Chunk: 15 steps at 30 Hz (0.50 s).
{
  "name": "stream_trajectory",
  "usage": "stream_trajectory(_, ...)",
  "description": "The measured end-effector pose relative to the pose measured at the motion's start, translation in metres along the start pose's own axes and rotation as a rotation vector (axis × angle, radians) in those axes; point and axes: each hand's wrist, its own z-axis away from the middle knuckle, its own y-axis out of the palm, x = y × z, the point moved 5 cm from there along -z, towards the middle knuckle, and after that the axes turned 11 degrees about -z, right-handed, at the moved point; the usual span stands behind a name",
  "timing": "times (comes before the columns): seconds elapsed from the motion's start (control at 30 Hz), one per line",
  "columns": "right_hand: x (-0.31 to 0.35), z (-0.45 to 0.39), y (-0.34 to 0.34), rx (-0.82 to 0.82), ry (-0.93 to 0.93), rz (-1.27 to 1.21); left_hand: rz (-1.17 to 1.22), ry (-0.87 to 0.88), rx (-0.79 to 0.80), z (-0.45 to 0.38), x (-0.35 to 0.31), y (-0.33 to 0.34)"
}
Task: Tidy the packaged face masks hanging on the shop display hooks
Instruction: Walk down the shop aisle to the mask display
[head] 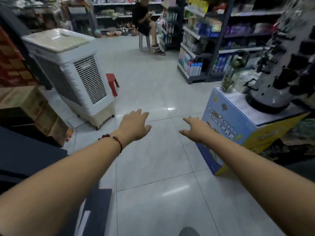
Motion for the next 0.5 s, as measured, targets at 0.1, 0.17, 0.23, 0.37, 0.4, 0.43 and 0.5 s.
stream_trajectory(0.1,-0.021,-0.064,-0.027,-0.037,0.01,-0.047,-0.022,0.057,-0.023,-0.076,-0.011,-0.012)
stream_trajectory(0.17,-0.041,-0.111,-0.04,-0.034,0.012,-0.045,-0.053,0.089,-0.017,-0.133,-0.022,-0.014)
stream_trajectory(0.23,-0.062,-0.163,-0.056,-0.031,0.022,-0.031,-0.077,0.114,-0.021,-0.197,-0.034,-0.015)
stream_trajectory(0.37,-0.099,-0.276,-0.094,-0.03,0.02,-0.044,-0.089,0.127,-0.014,-0.325,-0.047,-0.025)
stream_trajectory(0.4,-0.108,-0.302,-0.103,-0.015,0.023,-0.045,-0.086,0.124,0.0,-0.353,-0.048,-0.028)
stream_trajectory(0.43,-0.117,-0.33,-0.115,0.004,0.028,-0.043,-0.087,0.118,0.016,-0.384,-0.049,-0.032)
stream_trajectory(0.5,-0.13,-0.377,-0.138,0.035,0.051,-0.031,-0.088,0.094,0.035,-0.434,-0.044,-0.039)
